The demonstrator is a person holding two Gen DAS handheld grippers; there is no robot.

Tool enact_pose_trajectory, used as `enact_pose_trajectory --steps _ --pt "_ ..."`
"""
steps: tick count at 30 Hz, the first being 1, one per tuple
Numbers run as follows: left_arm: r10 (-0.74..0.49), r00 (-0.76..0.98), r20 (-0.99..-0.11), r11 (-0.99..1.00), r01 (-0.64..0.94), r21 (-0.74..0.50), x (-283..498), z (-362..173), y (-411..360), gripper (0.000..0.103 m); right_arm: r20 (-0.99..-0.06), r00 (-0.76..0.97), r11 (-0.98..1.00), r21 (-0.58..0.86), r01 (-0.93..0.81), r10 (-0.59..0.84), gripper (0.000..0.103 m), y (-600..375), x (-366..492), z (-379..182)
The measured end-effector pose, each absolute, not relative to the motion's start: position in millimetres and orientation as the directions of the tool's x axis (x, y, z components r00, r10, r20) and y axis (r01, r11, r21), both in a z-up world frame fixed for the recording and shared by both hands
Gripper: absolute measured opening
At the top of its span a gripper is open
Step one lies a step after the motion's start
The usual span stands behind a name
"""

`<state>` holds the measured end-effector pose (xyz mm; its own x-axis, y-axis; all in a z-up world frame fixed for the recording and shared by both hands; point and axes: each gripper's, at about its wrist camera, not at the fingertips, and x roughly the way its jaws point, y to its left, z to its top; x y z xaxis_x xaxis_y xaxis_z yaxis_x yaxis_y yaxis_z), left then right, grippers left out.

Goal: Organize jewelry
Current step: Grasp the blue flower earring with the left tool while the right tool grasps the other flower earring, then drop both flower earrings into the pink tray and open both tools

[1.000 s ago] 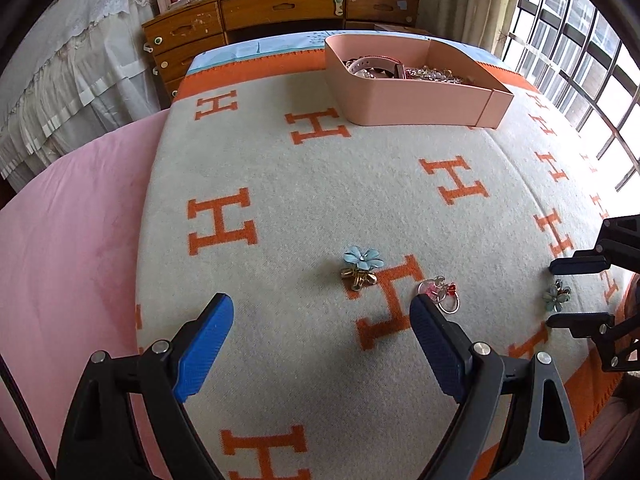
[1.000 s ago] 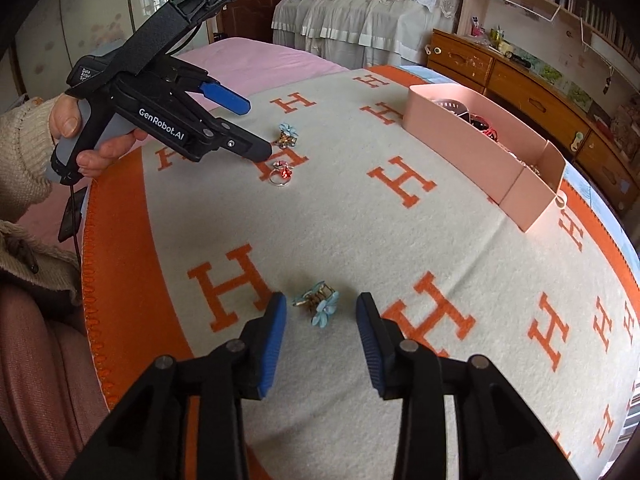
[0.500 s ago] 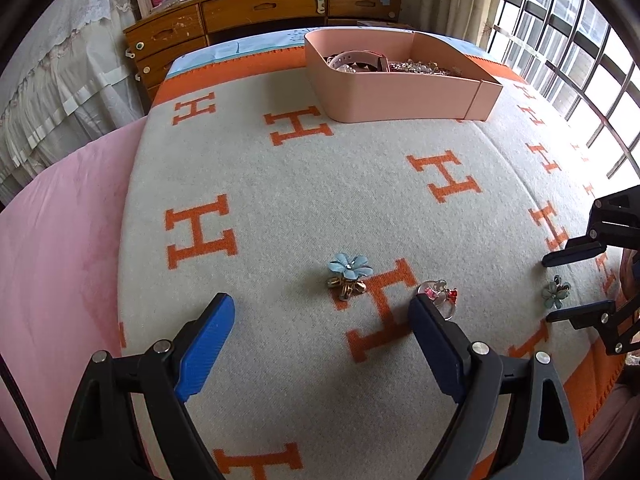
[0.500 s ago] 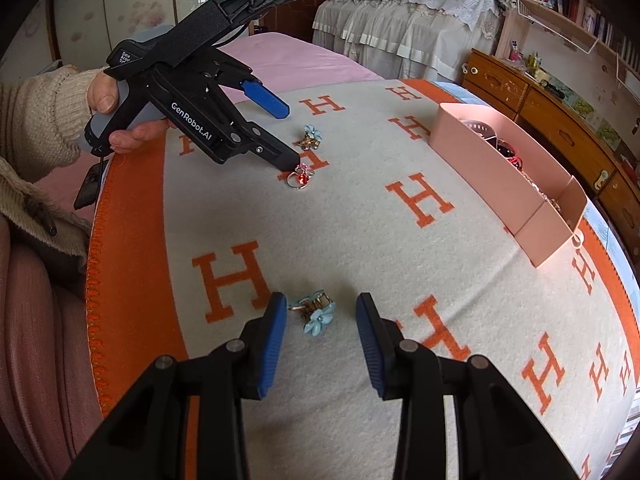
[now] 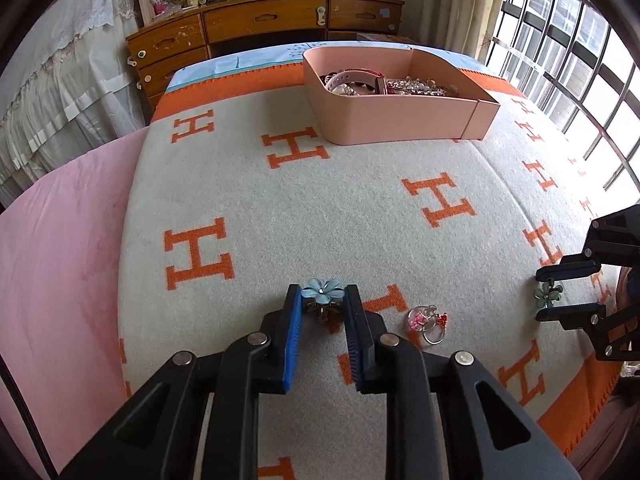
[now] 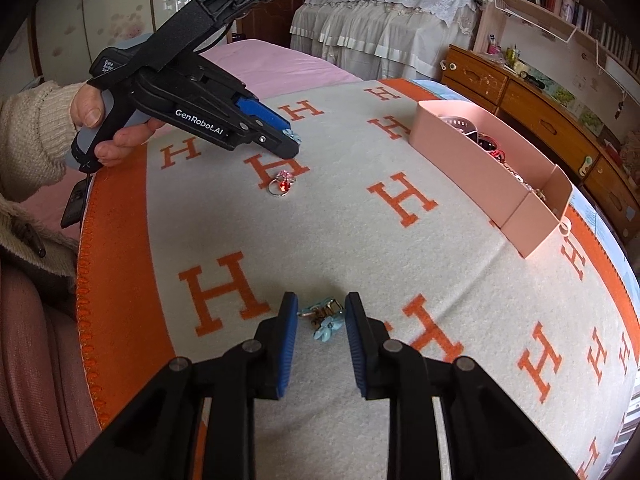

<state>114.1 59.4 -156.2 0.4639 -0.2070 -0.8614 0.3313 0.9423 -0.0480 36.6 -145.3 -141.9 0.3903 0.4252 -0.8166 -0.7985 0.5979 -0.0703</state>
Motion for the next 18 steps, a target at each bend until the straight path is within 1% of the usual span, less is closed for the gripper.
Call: enact_pose_trajectory --steps 4,6,12,18 --pt "-0.219 0.461 -0.86 0.954 0.285 -0.091 117 -153 62 0.018 -0.805 0.418 0.653 -0.05 -0.756 0.422 0.024 -151 43 -136" --pt "-0.235 0.472 -0.85 0.956 0.27 -0.115 118 -141 63 0.018 -0.795 0.439 0.685 -0.04 -0.728 0.42 0.024 -155 48 -129" --pt "-0.256 0.545 -0.799 0.958 0.253 -0.135 130 -79 53 0.018 -0.76 0.526 0.791 -0.027 -0.611 0.381 0.024 -168 76 -98" --pt "-0.244 0.608 -0.756 0.961 0.255 -0.104 155 -17 28 0.018 -0.698 0.616 0.876 0.032 -0.482 0.364 0.024 -182 114 -38"
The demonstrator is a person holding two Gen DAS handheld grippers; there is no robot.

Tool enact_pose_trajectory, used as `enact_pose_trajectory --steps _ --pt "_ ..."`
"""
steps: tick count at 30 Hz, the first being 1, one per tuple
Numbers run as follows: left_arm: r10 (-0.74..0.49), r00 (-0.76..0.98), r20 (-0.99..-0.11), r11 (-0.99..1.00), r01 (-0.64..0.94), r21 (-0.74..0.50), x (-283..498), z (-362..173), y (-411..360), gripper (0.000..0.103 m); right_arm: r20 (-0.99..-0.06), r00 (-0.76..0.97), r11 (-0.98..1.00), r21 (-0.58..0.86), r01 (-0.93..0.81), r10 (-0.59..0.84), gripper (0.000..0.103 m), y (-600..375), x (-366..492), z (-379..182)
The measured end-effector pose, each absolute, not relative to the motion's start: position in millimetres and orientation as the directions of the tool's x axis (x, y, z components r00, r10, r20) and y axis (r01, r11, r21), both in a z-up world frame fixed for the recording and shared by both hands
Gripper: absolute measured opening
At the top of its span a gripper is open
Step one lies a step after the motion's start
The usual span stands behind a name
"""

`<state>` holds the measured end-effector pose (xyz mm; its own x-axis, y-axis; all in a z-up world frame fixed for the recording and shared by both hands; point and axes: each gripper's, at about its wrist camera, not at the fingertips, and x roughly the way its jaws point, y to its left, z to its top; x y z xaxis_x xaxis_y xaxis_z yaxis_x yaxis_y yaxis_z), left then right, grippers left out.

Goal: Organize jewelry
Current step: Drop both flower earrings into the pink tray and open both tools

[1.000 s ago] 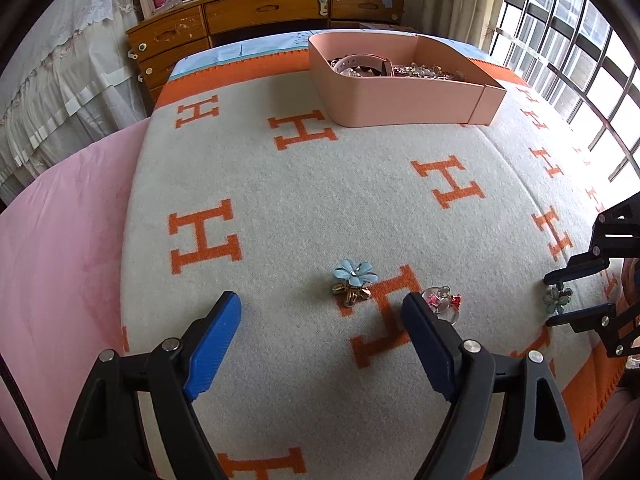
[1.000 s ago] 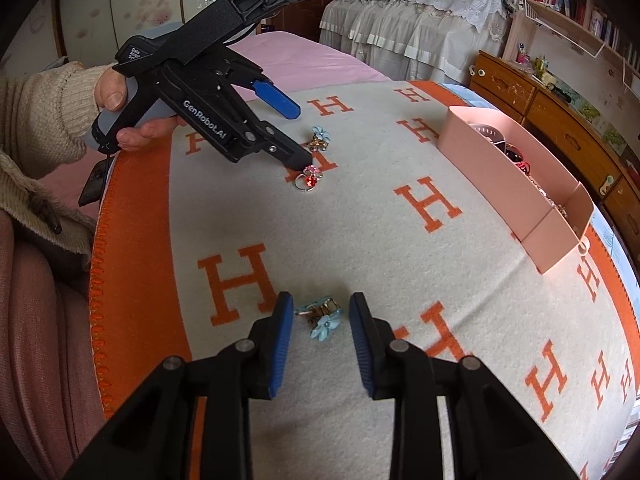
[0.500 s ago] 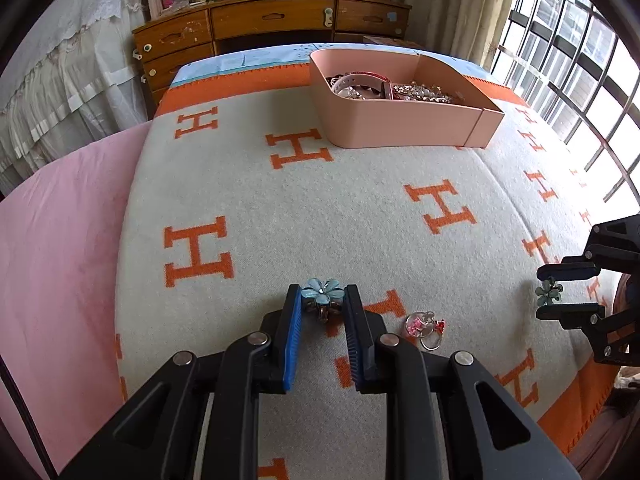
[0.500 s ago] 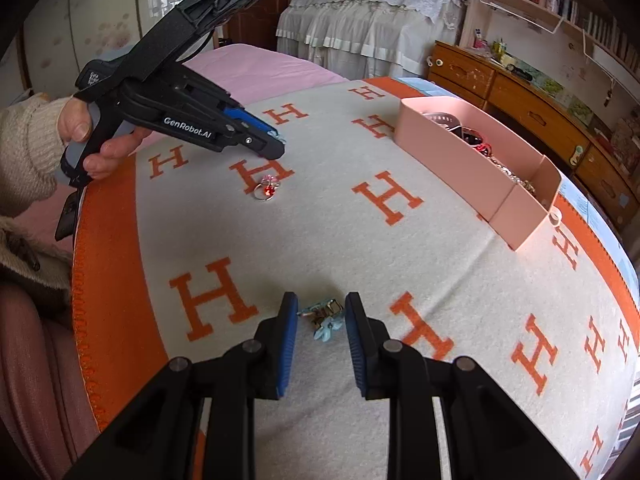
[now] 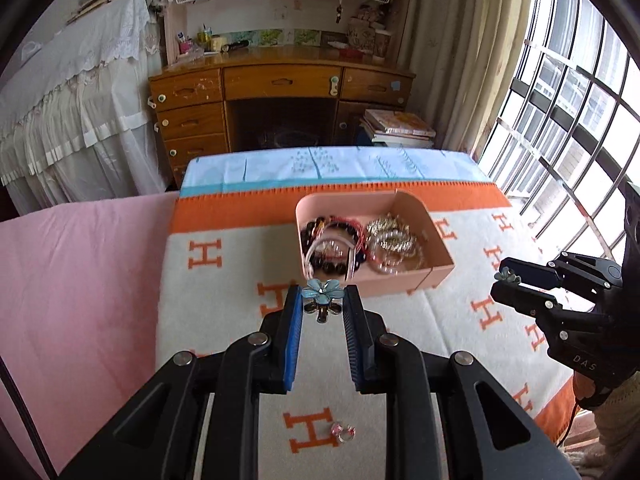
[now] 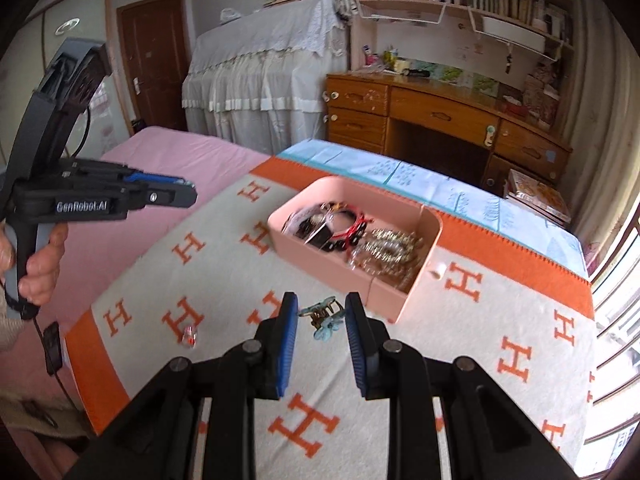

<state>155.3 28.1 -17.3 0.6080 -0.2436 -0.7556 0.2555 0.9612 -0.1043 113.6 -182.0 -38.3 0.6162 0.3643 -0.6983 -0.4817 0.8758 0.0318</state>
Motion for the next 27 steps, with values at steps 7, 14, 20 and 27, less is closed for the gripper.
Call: enact_pose_trajectory --steps 7,14,20,27 --pt "-0.226 0.638 -0.736 0.967 0.24 -0.089 215 13 -4 0.018 -0.649 0.658 0.922 0.212 -0.325 0.382 0.024 -194 186 18" --pt "-0.193 0.544 -0.816 0.976 0.188 -0.105 276 -47 -25 0.018 -0.732 0.586 0.937 0.299 -0.181 0.347 0.025 -191 261 -32" --pt "-0.179 0.484 -0.856 0.979 0.175 -0.106 298 -87 -33 0.018 -0.795 0.51 0.942 0.316 -0.111 0.327 0.025 -188 293 -83" --pt "-0.156 0.5 -0.852 0.981 0.183 -0.072 296 -92 -34 0.05 -0.794 0.518 0.947 0.297 -0.125 0.318 0.025 -183 296 -95"
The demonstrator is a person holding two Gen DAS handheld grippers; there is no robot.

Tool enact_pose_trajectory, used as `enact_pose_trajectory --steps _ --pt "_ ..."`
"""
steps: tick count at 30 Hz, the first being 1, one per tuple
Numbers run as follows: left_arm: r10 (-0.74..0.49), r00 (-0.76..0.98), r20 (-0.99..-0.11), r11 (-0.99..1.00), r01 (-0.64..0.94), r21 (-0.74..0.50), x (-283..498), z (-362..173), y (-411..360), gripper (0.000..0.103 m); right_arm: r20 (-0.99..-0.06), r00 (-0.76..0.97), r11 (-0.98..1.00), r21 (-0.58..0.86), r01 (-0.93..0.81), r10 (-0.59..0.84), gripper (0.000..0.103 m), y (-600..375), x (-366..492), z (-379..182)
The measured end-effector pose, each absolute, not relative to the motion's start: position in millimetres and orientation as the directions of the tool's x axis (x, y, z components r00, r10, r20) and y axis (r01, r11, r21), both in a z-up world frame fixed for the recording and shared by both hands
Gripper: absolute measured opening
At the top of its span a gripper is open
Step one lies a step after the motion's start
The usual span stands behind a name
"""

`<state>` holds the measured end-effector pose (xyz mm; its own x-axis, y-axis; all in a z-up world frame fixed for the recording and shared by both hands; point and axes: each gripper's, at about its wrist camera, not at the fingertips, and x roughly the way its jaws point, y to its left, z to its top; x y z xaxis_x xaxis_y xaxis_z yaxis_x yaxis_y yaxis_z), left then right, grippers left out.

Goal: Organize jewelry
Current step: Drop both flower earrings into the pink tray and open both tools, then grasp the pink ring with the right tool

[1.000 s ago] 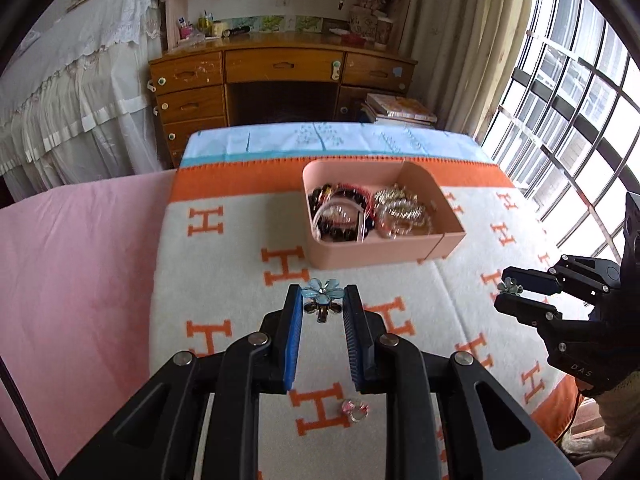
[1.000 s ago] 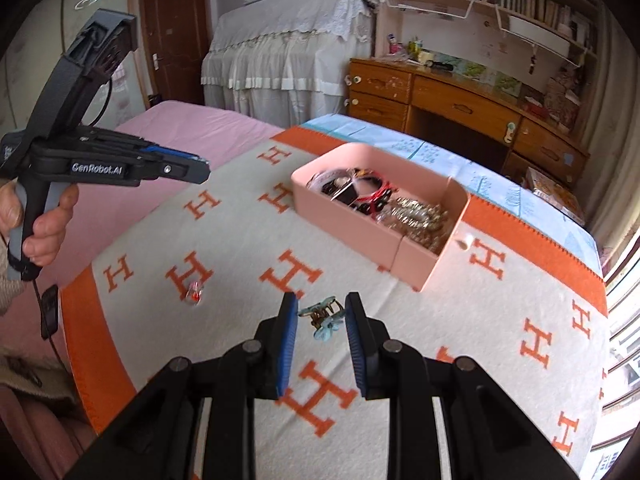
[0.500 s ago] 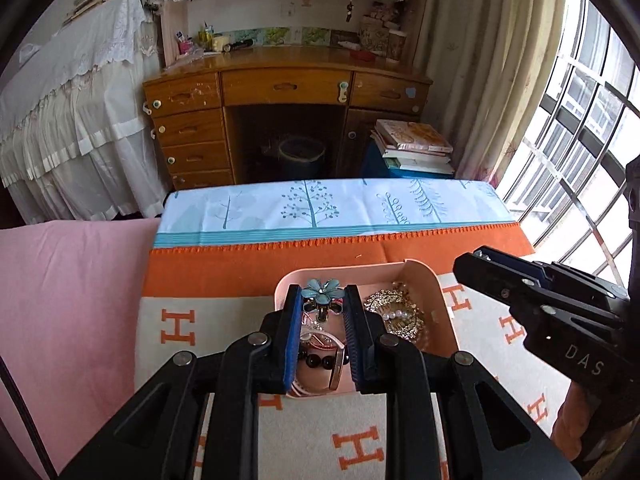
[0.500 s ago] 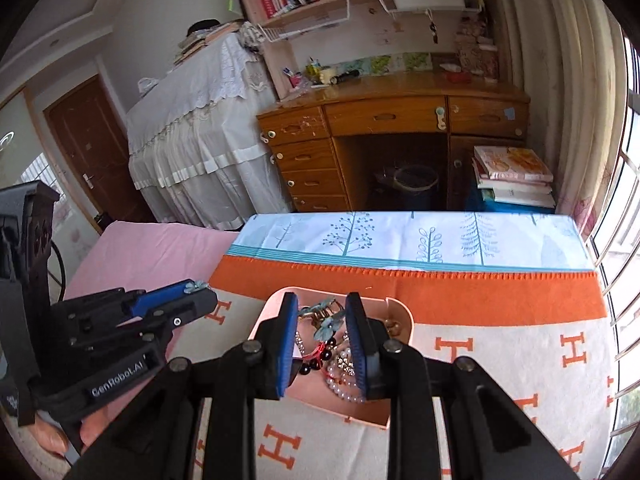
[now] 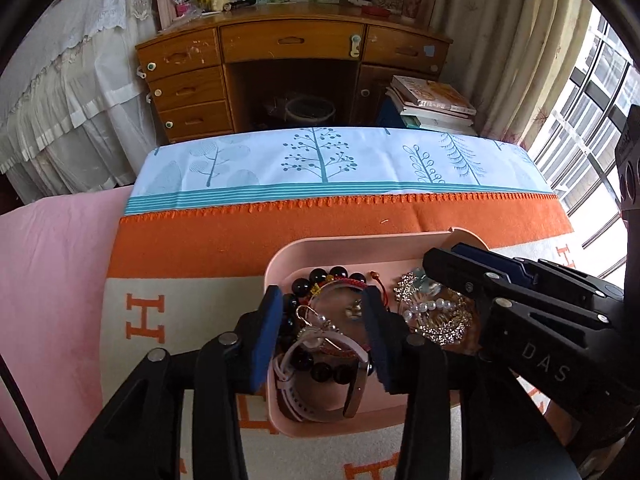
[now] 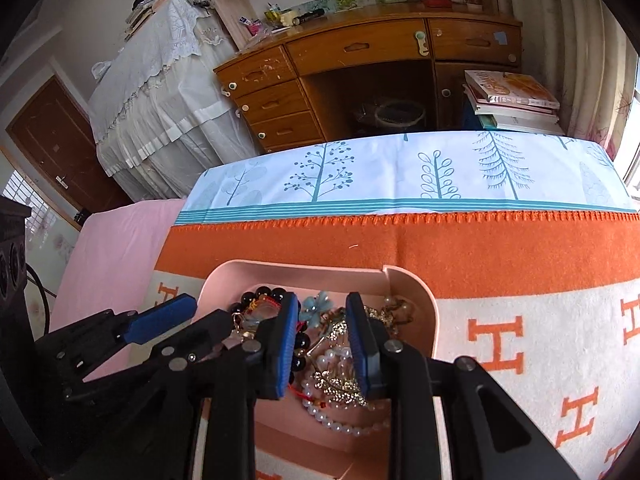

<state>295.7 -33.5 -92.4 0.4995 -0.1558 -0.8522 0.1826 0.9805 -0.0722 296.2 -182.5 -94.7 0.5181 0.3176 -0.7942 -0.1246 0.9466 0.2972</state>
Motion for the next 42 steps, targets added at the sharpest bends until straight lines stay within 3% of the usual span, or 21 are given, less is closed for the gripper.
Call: enact_pose_trajectory --steps 1,3,13,24,29,33,42 --pt "-0.159 0.503 -0.849 0.981 0.18 -0.076 295 -92 -30 0.063 -0.792 0.523 0.947 0.294 -0.126 0.316 0.025 -183 296 -95" --pt "-0.16 0.521 -0.838 0.982 0.172 -0.08 289 -87 -23 0.07 -0.79 0.53 0.949 0.295 -0.114 0.309 0.027 -186 295 -94" --pt "-0.155 0.584 -0.797 0.978 0.205 -0.04 236 -60 -1 0.07 -0.767 0.571 0.953 0.284 -0.105 0.292 0.029 -196 265 -74" --pt "-0.214 0.635 -0.743 0.962 0.271 -0.045 153 -38 31 0.07 -0.715 0.619 0.943 0.195 -0.27 0.325 0.029 -166 161 -45" --pt "-0.183 0.639 -0.747 0.962 0.274 -0.001 116 -63 40 0.07 -0.714 0.601 0.926 0.188 -0.327 0.358 0.029 -153 116 -59" --pt "-0.16 0.598 -0.785 0.959 0.282 0.019 98 -96 43 0.062 -0.728 0.588 0.921 0.154 -0.359 0.351 0.029 -142 91 -77" --pt "-0.197 0.522 -0.83 0.943 0.333 -0.015 74 -141 48 0.061 -0.763 0.535 0.886 0.106 -0.452 0.364 0.029 -117 60 -110"
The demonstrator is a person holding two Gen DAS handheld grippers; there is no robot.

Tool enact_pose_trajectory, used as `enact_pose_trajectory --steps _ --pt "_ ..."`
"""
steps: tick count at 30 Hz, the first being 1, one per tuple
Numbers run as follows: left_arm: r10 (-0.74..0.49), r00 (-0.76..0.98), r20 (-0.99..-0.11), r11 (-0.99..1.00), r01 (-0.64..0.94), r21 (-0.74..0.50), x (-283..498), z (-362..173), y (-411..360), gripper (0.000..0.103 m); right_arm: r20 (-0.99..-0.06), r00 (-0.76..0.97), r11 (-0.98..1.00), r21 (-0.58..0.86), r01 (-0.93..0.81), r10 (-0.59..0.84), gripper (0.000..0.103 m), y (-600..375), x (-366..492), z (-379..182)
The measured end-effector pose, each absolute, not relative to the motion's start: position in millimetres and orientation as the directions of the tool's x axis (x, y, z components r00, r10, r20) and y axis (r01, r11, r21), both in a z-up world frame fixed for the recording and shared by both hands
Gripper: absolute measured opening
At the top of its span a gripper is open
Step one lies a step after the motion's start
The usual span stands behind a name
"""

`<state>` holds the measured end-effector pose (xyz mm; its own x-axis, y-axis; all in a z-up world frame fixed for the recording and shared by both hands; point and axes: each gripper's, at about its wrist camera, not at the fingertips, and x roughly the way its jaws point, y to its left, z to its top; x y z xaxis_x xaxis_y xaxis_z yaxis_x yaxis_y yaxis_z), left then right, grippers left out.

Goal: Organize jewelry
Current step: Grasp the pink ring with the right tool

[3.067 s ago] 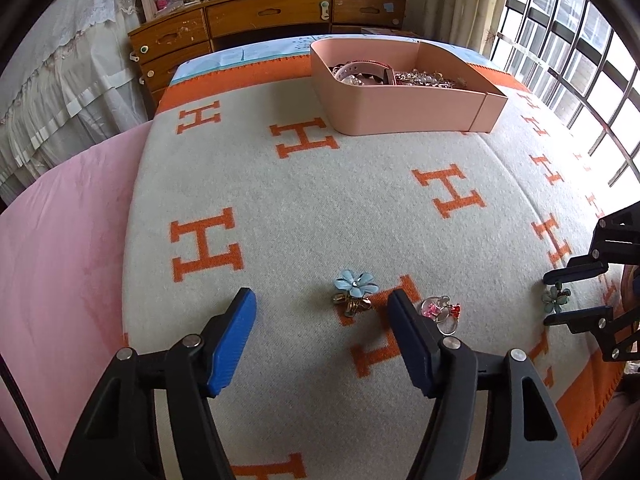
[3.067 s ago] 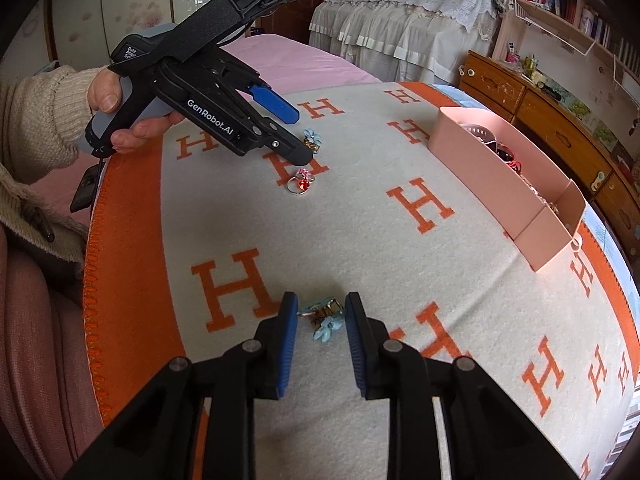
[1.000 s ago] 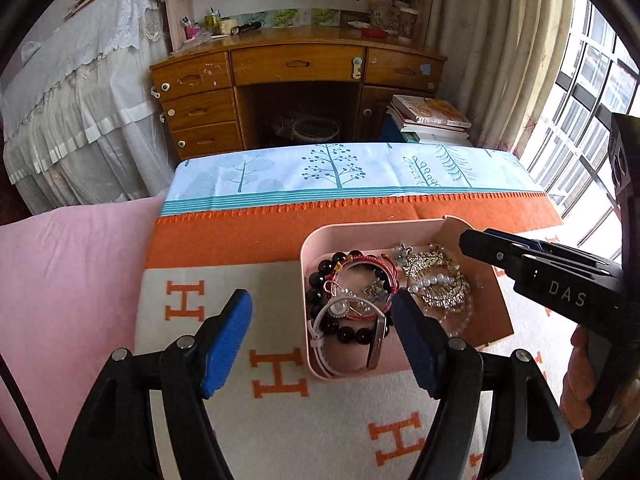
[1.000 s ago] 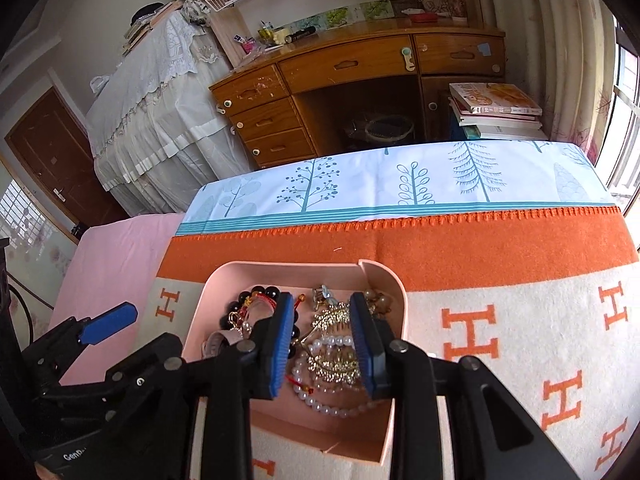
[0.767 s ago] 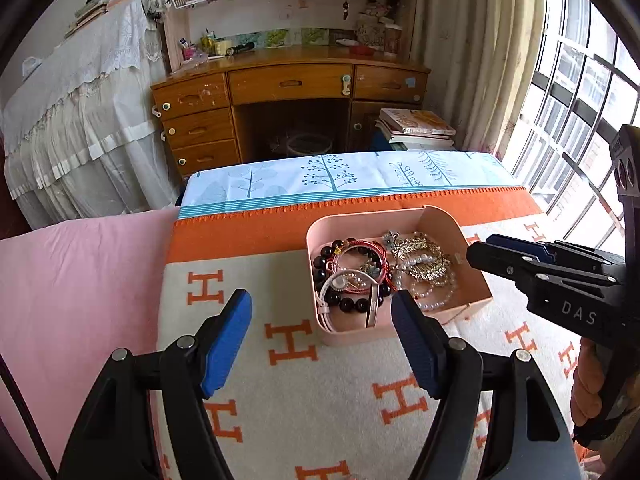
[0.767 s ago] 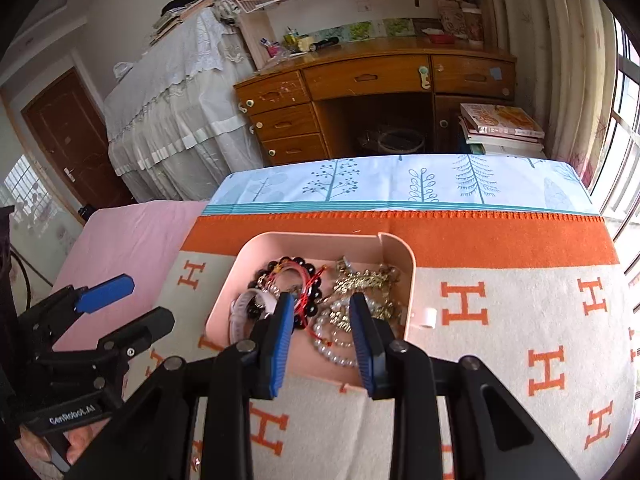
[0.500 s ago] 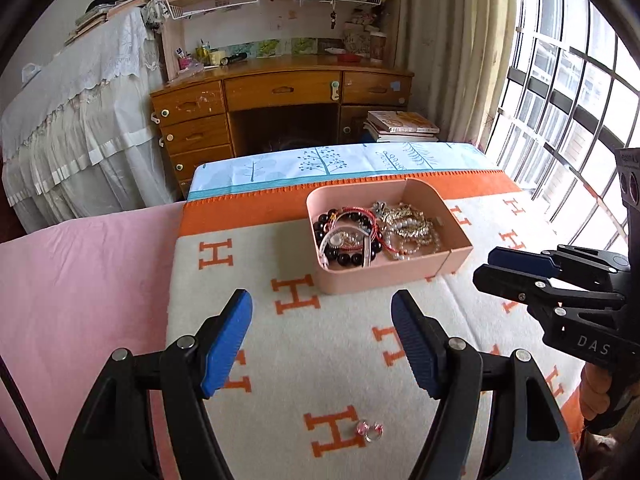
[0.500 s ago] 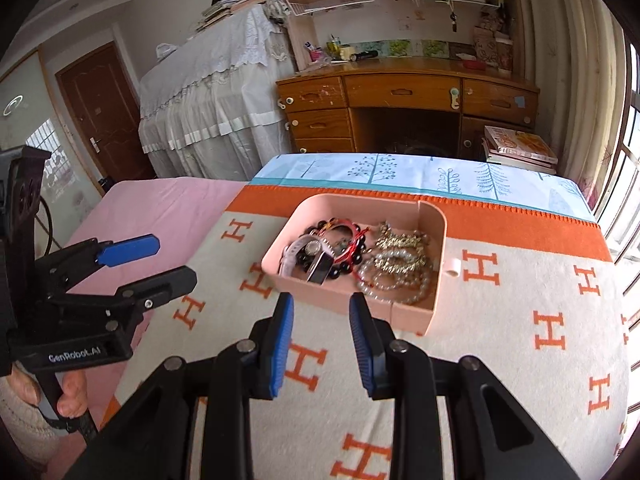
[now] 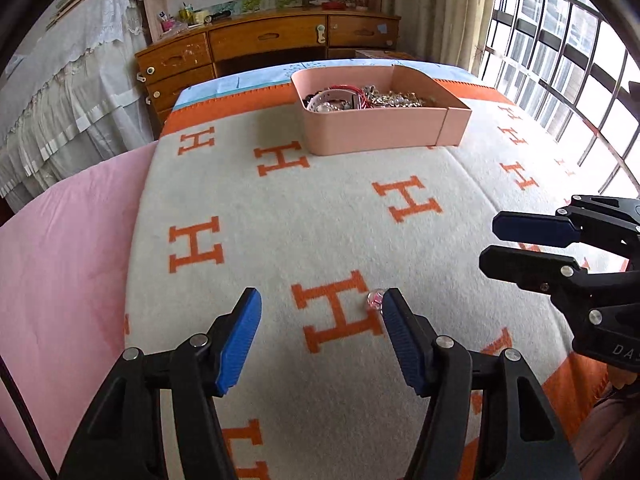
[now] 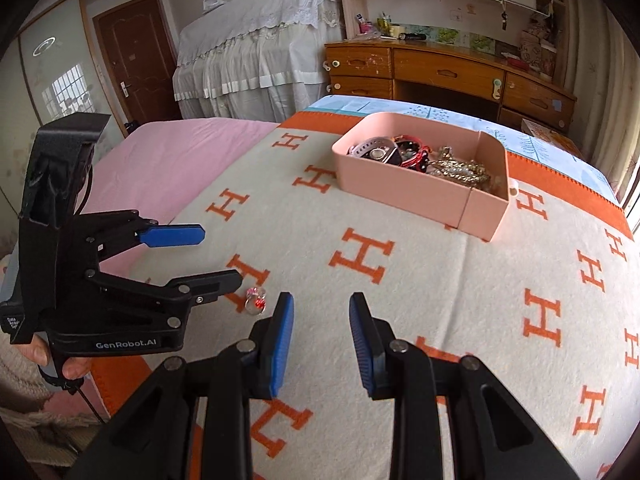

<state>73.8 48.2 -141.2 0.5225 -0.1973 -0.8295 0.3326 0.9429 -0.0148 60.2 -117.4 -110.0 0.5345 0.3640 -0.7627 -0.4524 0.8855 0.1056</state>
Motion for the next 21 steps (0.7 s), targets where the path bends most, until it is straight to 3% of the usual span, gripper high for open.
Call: enact_pose_trajectory --steps 2,4,21 --pt "-0.199 0.509 -0.837 0.94 0.341 -0.015 74 -147 47 0.055 -0.77 0.524 0.878 0.096 -0.469 0.364 0.029 -112 57 -116" --pt "-0.203 0.483 -0.852 0.936 0.351 -0.024 76 -153 46 0.041 -0.776 0.512 0.87 0.093 -0.484 0.368 0.029 -109 55 -120" --pt "-0.258 0.468 -0.845 0.939 0.328 -0.105 88 -149 52 0.04 -0.787 0.47 0.849 0.124 -0.514 0.399 0.029 -105 50 -136"
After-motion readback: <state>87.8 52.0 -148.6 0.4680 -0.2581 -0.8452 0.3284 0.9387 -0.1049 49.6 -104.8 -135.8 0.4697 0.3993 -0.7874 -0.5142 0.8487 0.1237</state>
